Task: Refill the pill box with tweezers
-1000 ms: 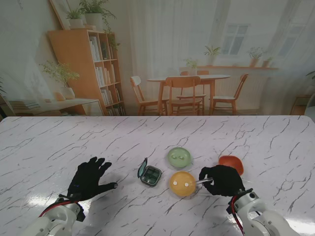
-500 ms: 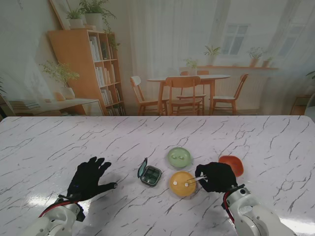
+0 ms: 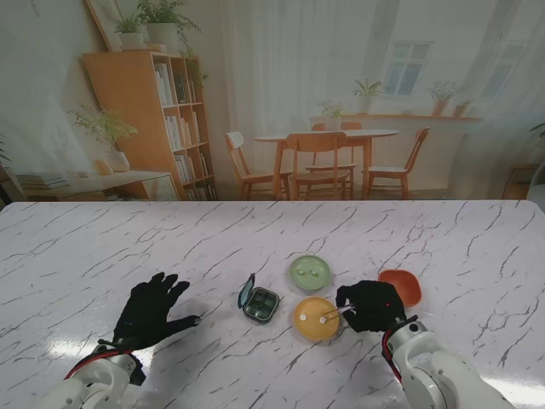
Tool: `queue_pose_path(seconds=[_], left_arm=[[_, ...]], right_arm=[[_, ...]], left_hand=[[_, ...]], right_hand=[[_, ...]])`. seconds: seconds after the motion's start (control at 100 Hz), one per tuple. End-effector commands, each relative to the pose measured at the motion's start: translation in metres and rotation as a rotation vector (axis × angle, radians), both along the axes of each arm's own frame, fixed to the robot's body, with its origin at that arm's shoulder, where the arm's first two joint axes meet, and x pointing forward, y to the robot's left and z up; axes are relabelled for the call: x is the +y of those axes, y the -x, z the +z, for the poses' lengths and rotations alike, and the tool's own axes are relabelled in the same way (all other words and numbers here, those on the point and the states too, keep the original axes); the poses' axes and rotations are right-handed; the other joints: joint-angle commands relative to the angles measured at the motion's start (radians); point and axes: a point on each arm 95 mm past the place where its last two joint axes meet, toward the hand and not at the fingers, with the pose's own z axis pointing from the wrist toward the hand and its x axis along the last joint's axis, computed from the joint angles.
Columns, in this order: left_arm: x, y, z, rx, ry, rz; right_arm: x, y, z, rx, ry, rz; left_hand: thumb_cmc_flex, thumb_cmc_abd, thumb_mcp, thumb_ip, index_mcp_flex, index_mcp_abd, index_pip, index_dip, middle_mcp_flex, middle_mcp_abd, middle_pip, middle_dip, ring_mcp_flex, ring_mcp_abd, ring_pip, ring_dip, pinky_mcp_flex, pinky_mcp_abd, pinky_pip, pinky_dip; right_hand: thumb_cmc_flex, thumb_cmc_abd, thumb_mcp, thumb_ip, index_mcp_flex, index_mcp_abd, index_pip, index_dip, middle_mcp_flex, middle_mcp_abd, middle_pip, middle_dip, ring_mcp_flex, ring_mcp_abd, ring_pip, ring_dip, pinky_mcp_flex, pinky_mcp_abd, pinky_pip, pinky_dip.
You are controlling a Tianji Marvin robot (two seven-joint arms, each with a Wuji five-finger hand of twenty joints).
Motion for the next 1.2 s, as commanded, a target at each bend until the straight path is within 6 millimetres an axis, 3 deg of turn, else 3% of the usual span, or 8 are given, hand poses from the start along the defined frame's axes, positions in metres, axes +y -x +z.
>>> queue_pose_path(seconds=[0.0,0.74,1.19], left_arm=[[-0.0037,0.0042,-0.0039,0.018,0.019,-0.022],[-0.0020,0.0051,-0.0037,0.023,0.030,-0.013],[-0.0021,0.0053,-0.0036,0.024,0.027,-0.012]], right_arm=[[0.0022,0.0027,-0.0038,0.012,0.002,0.004],[0.0066,0.0011,-0.0071,0.032,0.005,0.017],[0.0060,0.0010,-0.0081,0.020,-0.016,0.005]], left_hand=[[-0.029,0.040,-0.019,0.015,0.009,0.017,-0.005,-0.015,-0.028,0.002,-0.018,-0.010,-0.046,-0.024,-0.009,-0.007,-0.006,-0.027,-0.029,-0.012],[-0.028,0.045,-0.020,0.014,0.009,0.018,-0.005,-0.015,-0.025,0.006,-0.015,-0.011,-0.044,-0.021,-0.002,-0.007,-0.005,-0.030,-0.021,-0.008],[-0.027,0.045,-0.020,0.014,0.008,0.018,-0.005,-0.016,-0.028,0.005,-0.014,-0.013,-0.045,-0.023,-0.002,-0.008,-0.006,-0.031,-0.021,-0.007]], right_hand=[[-0.004,-0.023,0.037,-0.048,-0.020,-0.003,0.033,0.026,-0.012,0.034,0.022,0.008,-0.012,-0.111,0.019,0.016,0.005,-0.610,0.074,0.000],[-0.004,-0.019,0.037,-0.048,-0.017,-0.005,0.024,0.046,-0.013,0.036,0.025,0.012,-0.011,-0.110,0.024,0.023,-0.001,-0.604,0.073,0.009],[0.036,0.045,0.015,-0.038,0.097,-0.071,0.117,0.068,0.048,0.032,0.094,0.032,0.031,-0.105,0.061,0.029,0.027,-0.596,0.116,0.022]])
